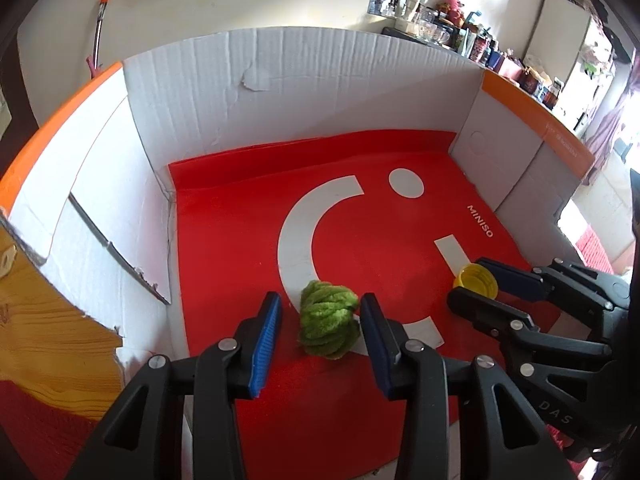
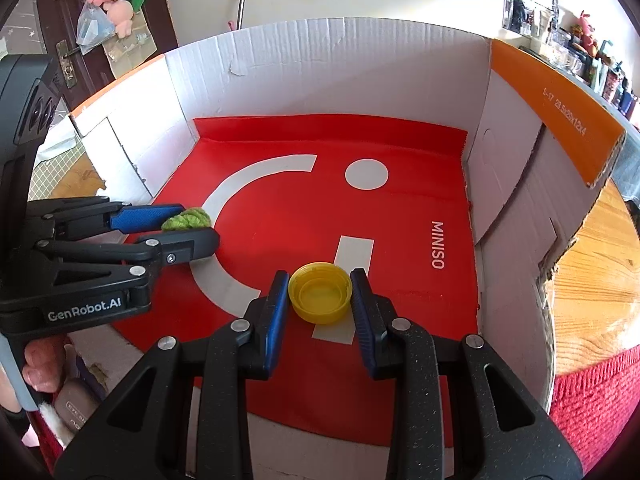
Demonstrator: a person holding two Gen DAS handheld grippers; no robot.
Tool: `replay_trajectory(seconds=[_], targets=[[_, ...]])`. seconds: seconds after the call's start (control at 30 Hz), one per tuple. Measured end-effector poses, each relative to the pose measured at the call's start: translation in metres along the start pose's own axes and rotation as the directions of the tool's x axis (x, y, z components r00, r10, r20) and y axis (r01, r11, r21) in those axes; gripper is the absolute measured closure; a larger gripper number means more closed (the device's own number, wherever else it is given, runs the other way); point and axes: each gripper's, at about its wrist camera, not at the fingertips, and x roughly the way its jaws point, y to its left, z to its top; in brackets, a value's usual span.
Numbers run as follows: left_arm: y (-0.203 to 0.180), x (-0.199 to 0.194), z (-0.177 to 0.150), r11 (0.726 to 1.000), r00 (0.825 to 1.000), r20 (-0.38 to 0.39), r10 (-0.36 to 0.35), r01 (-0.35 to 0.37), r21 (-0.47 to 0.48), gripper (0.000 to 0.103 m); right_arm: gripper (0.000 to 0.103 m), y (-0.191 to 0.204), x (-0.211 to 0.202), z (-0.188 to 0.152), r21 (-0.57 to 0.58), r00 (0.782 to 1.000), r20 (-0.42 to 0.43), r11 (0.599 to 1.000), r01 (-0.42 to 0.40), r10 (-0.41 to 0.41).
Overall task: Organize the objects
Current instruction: 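Lower both grippers onto the red box floor and open them, then withdraw both grippers from the box back toward the remaining objects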
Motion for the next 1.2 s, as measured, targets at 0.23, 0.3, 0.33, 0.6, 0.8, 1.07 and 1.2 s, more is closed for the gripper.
replay_trajectory(seconds=[0.23, 0.3, 0.33, 0.6, 0.8, 1.07, 1.2], targets=[[0.005, -0.001, -0.001, 0.999, 1.000, 0.000, 0.022, -0.022, 0.036, 0.062, 0.067, 0.006, -0.004, -0.006, -0.001, 1.000, 0.001, 1.000, -0.004, 0.004], [0.004, -0.002, -0.001, 0.999, 1.000, -0.002, 0.026, -0.026, 0.043, 0.062, 0.051, 0.011, -0.005, -0.007, -0.007, 1.000, -0.001, 1.000, -0.025, 0.025], [0.004, -0.002, 0.000, 0.999, 1.000, -0.002, 0.027, -0.027, 0.043, 0.062, 0.047, 0.014, -0.006, -0.008, -0.013, 1.000, 0.000, 1.000, -0.016, 0.016], [0.003, -0.007, -0.002, 0.999, 1.000, 0.007, 0.013, -0.013, 0.029, 0.061, 0.039, 0.013, -0.007, -0.006, 0.001, 1.000, 0.003, 1.000, -0.008, 0.008], [0.004, -0.014, -0.004, 1.000, 1.000, 0.024, -0.006, 0.005, 0.020, 0.053, 0.039, 0.010, -0.012, -0.004, 0.002, 1.000, 0.016, 1.000, -0.005, 0.005], [-0.007, -0.033, -0.007, 0.998, 0.996, 0.085, 0.020, -0.025, 0.052, 0.039, 0.039, 0.011, -0.027, -0.008, -0.014, 0.998, 0.055, 1.000, 0.003, -0.002], [-0.008, -0.044, -0.010, 0.998, 0.994, 0.111, 0.021, -0.027, 0.053, 0.033, 0.036, 0.010, -0.036, -0.010, -0.010, 0.997, 0.071, 1.000, -0.002, 0.002]])
